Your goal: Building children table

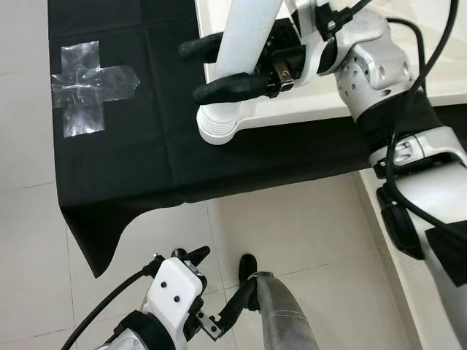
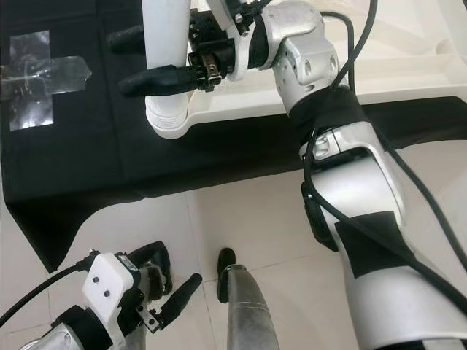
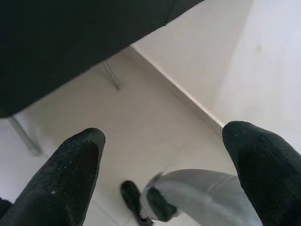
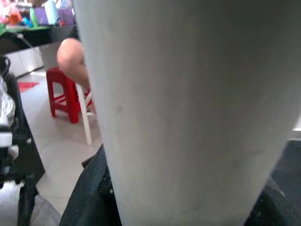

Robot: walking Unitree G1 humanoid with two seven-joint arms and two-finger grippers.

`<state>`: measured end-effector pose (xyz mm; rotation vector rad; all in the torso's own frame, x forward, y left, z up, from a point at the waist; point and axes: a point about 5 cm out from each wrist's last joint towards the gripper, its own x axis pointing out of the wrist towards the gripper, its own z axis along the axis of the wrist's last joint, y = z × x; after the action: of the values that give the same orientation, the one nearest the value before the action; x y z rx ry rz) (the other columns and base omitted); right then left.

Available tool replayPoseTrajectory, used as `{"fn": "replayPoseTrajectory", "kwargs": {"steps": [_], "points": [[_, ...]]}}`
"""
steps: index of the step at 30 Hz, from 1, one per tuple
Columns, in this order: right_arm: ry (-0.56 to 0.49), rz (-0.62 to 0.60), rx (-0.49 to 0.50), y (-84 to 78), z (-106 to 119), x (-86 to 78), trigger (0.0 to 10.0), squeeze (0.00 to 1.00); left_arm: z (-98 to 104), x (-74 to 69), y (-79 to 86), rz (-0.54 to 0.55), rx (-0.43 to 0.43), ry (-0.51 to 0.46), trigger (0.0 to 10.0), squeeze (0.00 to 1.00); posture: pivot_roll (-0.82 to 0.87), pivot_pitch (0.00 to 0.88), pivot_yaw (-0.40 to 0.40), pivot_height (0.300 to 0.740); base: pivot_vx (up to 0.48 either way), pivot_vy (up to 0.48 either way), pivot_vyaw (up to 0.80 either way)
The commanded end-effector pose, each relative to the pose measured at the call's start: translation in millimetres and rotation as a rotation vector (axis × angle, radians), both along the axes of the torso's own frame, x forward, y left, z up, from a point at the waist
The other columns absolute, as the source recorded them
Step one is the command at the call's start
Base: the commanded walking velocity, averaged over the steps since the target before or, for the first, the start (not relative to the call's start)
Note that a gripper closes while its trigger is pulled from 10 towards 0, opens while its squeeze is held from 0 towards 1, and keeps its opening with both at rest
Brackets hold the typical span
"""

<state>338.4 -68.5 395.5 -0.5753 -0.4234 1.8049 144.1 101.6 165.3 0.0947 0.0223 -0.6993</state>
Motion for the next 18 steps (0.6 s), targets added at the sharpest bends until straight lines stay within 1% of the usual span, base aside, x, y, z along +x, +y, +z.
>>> {"fn": "replayPoseTrajectory", "kwargs": {"steps": [1,2,4,9,13,18], "points": [[0.101,-0.047,-0.16,1.5,-41,11.1,10.0,0.0,-2,-5.2,0.3,-0.009,0.023,0.016,10.0,0.0,0.14,0.585,-0.116,0.74,0.0,0.0,0.0],[0.094,-0.038,-0.19,3.5,-42,9.7,10.0,0.0,3,-4.1,3.1,0.008,0.036,-0.008,10.0,0.0,0.14,0.581,-0.118,0.74,0.0,0.0,0.0],[0.09,-0.035,-0.202,4.3,-43,9.2,10.0,0.0,6,-3.6,4.2,0.015,0.039,-0.017,10.0,0.0,0.14,0.581,-0.118,0.74,0.0,0.0,0.0],[0.082,-0.023,-0.269,12.0,-47,7.9,10.0,0.0,21,2.5,9.1,0.052,0.036,-0.081,10.0,0.0,0.14,0.578,-0.119,0.74,0.0,0.0,0.0],[0.088,-0.022,-0.281,13.9,-49,8.2,10.0,0.0,23,3.6,9.7,0.055,0.038,-0.087,10.0,0.0,0.14,0.577,-0.12,0.74,0.0,0.0,0.0],[0.087,-0.011,-0.337,19.5,-52,7.5,10.0,0.0,23,4.1,8.8,0.061,0.04,-0.092,10.0,0.0,0.15,0.574,-0.12,0.74,0.0,0.0,0.0]]}}
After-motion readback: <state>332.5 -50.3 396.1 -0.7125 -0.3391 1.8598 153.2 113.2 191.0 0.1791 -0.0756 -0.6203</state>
